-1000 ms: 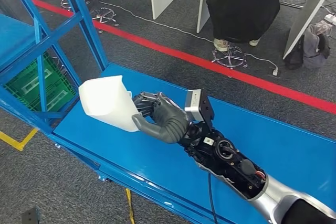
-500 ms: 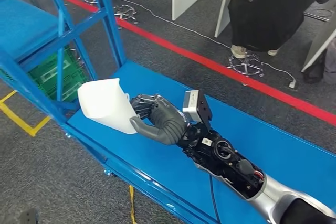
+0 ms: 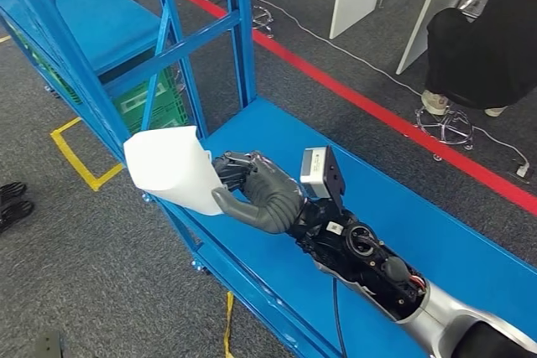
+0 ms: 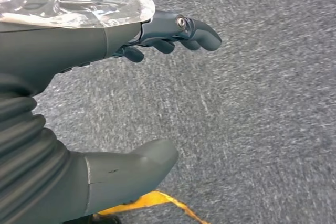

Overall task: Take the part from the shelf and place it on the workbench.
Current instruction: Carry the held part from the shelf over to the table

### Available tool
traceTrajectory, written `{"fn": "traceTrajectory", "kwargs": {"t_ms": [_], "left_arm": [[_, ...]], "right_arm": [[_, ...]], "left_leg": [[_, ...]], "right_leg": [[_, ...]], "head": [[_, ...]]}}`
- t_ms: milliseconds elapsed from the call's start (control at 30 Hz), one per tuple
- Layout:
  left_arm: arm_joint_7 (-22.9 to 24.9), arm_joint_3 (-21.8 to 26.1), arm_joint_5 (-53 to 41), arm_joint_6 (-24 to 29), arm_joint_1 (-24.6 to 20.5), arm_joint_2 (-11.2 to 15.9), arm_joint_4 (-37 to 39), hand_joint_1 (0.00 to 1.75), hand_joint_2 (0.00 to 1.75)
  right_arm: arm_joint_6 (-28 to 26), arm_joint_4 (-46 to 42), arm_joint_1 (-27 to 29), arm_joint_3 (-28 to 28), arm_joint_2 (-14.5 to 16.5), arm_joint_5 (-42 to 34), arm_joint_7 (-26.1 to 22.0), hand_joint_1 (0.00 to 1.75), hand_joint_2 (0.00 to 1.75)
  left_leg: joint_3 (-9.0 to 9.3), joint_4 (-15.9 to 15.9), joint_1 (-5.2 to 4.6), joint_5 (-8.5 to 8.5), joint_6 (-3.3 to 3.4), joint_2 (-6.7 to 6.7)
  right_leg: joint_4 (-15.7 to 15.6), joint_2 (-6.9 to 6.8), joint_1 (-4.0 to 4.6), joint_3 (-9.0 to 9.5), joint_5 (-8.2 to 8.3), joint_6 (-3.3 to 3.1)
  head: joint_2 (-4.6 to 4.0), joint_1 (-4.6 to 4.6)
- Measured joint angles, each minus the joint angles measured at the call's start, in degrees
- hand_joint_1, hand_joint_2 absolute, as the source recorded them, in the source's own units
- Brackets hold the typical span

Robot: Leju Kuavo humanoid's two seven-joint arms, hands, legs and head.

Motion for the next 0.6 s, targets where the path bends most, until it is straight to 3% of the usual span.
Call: {"fn": "traceTrajectory", "kwargs": {"t_ms": [67,100,133,200,233,267,300,367,433,500,567,600], "left_arm": [[0.0,0.0,0.1,0.0,0.2,0.0,0.0,0.00,1.75],[0.0,0.0,0.1,0.0,0.3,0.1,0.0,0.00,1.75],[0.0,0.0,0.1,0.0,0.2,0.1,0.0,0.00,1.75],[-0.1,0.0,0.1,0.0,0.1,0.1,0.0,0.00,1.75],[-0.1,0.0,0.1,0.0,0.0,0.0,0.0,0.00,1.75],[-0.1,0.0,0.1,0.0,0.1,0.0,0.0,0.00,1.75],[-0.1,0.0,0.1,0.0,0.2,-0.1,0.0,0.00,1.75],[-0.1,0.0,0.1,0.1,0.3,0.0,0.0,0.00,1.75],[-0.1,0.0,0.1,0.1,0.2,0.0,0.0,0.00,1.75],[-0.1,0.0,0.1,0.1,0.1,0.0,0.0,0.00,1.75],[-0.1,0.0,0.1,0.1,0.1,0.0,0.0,0.00,1.75],[-0.1,0.0,0.1,0.1,0.1,0.0,0.0,0.00,1.75]], "right_arm": [[0.1,0.0,-0.1,0.0,0.0,0.0,0.0,1.75,1.75],[0.1,0.0,-0.1,-0.1,0.0,0.0,-0.1,1.75,1.75],[0.1,0.0,-0.2,-0.1,0.0,0.0,-0.1,1.75,1.75],[0.1,0.0,-0.2,-0.1,0.0,0.0,-0.1,1.75,1.75],[0.1,0.0,-0.1,-0.1,0.0,0.0,-0.1,1.75,1.75],[0.1,0.1,-0.1,0.0,0.0,0.0,-0.1,1.75,1.75],[0.1,0.1,-0.1,0.0,0.0,0.0,-0.1,1.75,1.75],[0.1,0.1,-0.1,0.0,0.0,0.0,-0.1,1.75,1.75],[0.1,0.1,-0.1,0.0,0.0,0.0,-0.1,1.75,1.75],[0.1,0.1,-0.1,-0.1,0.0,0.0,-0.1,1.75,1.75],[0.1,0.1,-0.1,-0.1,0.0,0.0,-0.1,1.75,1.75],[0.1,0.1,-0.1,-0.1,0.0,0.0,-0.1,1.75,1.75]], "left_leg": [[-0.22,-0.1,0.13,0.13,-0.67,-0.41],[-0.63,0.7,0.09,-0.43,-0.98,0.50],[-1.66,2.8,0.04,-1.59,-1.28,1.83],[-5.54,10.2,0.16,-5.03,-1.86,4.58],[-7.63,14.0,0.28,-6.29,-2.13,5.06],[-9.00,16.2,0.39,-6.65,-2.32,5.28],[-9.21,16.2,0.50,-5.89,-2.46,5.46],[-5.96,9.5,0.66,-1.96,-2.53,6.50],[-2.00,1.7,0.38,0.86,-2.09,8.16],[-0.90,-0.5,-0.03,1.07,-1.29,8.38],[-0.84,-0.6,-0.03,1.06,-0.51,7.36],[-0.71,-0.7,0.04,1.04,-0.16,6.93]], "right_leg": [[-0.7,-0.91,-0.06,0.68,0.15,-0.50],[-1.1,-1.47,-0.17,0.97,0.33,-0.84],[-1.6,-2.13,-0.27,1.25,0.50,-1.15],[-1.9,-3.42,-0.18,1.49,0.55,-1.48],[-1.9,-4.07,-0.12,1.47,0.49,-1.55],[-1.9,-4.65,-0.10,1.47,0.42,-1.55],[-1.9,-5.23,-0.10,1.51,0.33,-1.52],[-1.8,-6.26,-0.10,1.77,0.03,-1.25],[-1.7,-7.07,0.15,2.06,-0.42,-0.67],[-1.7,-7.73,0.42,2.29,-0.81,-0.07],[-1.6,-8.16,0.25,2.45,-1.28,0.52],[-0.8,-7.66,0.10,2.21,-1.98,0.81]], "head": [[0.00,0.06],[0.00,-0.10],[0.00,-0.36],[0.00,-0.78],[0.00,-0.82],[0.00,-0.82],[0.00,-0.84],[0.00,-0.87],[0.00,-0.87],[0.00,-0.71],[0.00,-0.56],[0.00,-0.49]]}}
